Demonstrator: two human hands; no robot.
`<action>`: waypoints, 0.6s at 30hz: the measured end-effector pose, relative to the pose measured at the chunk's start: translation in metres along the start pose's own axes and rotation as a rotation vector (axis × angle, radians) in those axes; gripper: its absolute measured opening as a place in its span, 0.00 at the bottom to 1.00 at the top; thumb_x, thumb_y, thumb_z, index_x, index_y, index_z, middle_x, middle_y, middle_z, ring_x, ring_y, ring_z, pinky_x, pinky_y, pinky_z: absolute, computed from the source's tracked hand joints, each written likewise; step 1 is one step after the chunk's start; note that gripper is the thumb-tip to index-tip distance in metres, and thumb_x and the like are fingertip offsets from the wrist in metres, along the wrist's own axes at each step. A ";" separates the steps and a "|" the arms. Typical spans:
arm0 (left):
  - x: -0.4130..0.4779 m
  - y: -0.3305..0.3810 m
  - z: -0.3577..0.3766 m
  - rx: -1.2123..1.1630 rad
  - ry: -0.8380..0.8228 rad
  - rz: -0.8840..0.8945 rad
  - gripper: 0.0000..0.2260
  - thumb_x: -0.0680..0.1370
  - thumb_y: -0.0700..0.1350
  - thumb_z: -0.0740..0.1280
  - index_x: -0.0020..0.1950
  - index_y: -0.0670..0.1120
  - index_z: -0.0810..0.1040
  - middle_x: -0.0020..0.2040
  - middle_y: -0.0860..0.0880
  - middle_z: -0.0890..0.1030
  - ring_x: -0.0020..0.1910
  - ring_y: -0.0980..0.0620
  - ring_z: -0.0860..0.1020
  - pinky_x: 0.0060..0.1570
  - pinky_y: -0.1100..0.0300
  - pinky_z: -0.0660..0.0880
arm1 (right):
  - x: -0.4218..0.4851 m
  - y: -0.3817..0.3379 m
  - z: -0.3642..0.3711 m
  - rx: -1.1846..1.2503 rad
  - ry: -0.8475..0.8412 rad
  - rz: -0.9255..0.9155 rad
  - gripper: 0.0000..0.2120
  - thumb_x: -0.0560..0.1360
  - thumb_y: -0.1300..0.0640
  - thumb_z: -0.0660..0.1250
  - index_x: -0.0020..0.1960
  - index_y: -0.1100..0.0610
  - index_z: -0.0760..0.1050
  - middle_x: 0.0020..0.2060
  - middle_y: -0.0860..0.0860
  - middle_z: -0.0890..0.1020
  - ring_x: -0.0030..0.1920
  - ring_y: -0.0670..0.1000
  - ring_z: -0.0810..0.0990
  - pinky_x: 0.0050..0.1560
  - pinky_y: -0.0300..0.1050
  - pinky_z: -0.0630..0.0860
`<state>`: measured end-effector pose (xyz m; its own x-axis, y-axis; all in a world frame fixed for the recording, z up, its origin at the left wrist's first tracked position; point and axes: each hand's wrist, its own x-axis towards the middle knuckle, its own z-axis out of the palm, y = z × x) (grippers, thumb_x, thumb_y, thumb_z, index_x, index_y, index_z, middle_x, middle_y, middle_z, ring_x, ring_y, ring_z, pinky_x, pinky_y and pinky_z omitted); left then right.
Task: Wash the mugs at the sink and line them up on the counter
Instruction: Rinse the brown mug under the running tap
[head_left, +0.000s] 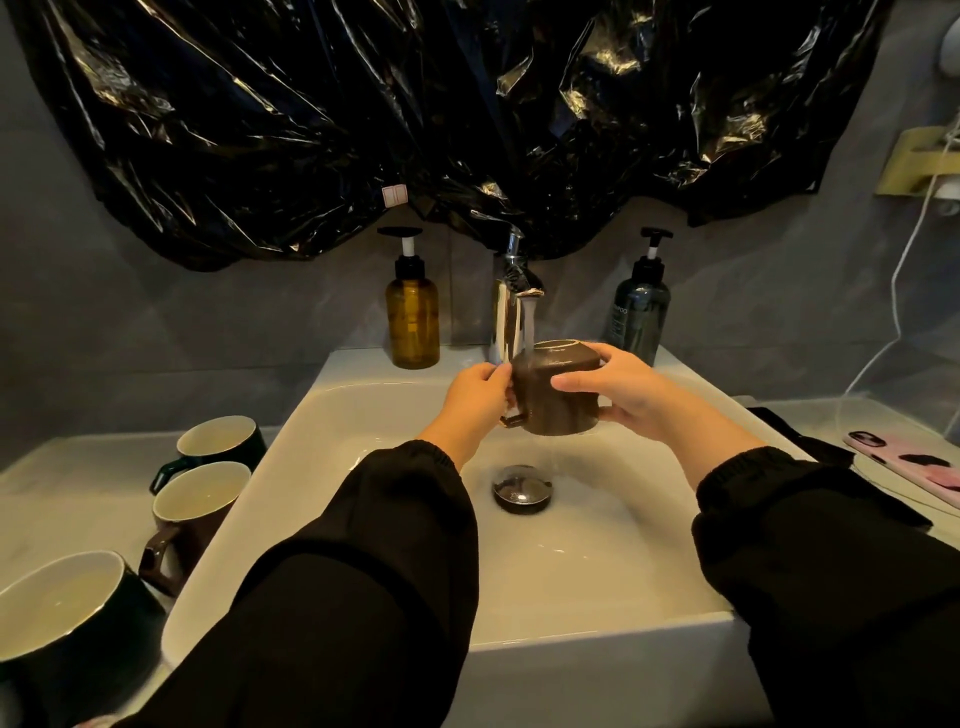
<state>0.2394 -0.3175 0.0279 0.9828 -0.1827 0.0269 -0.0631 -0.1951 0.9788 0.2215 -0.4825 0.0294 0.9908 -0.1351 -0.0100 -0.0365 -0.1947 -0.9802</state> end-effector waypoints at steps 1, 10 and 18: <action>0.001 -0.001 -0.003 0.003 0.021 -0.018 0.14 0.84 0.47 0.53 0.60 0.42 0.73 0.52 0.44 0.78 0.53 0.48 0.76 0.54 0.55 0.73 | 0.000 0.000 0.008 -0.033 0.035 -0.016 0.33 0.67 0.57 0.77 0.68 0.51 0.67 0.60 0.52 0.76 0.59 0.55 0.75 0.56 0.51 0.76; 0.007 -0.008 -0.032 -0.164 0.082 -0.135 0.16 0.83 0.49 0.52 0.66 0.43 0.71 0.60 0.44 0.78 0.58 0.43 0.78 0.57 0.50 0.76 | -0.001 -0.005 0.046 -0.121 0.036 -0.062 0.31 0.71 0.45 0.71 0.70 0.51 0.64 0.59 0.50 0.74 0.57 0.53 0.75 0.52 0.46 0.76; 0.003 -0.012 -0.031 -0.433 -0.010 -0.366 0.12 0.83 0.48 0.56 0.49 0.42 0.74 0.39 0.46 0.77 0.41 0.48 0.79 0.41 0.53 0.79 | -0.011 -0.007 0.019 -0.008 -0.262 0.067 0.39 0.66 0.41 0.68 0.73 0.46 0.56 0.68 0.51 0.68 0.66 0.55 0.70 0.62 0.53 0.72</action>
<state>0.2485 -0.2859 0.0229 0.9252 -0.1874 -0.3301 0.3609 0.1654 0.9178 0.2135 -0.4609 0.0326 0.9860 0.1083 -0.1266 -0.1028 -0.2021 -0.9740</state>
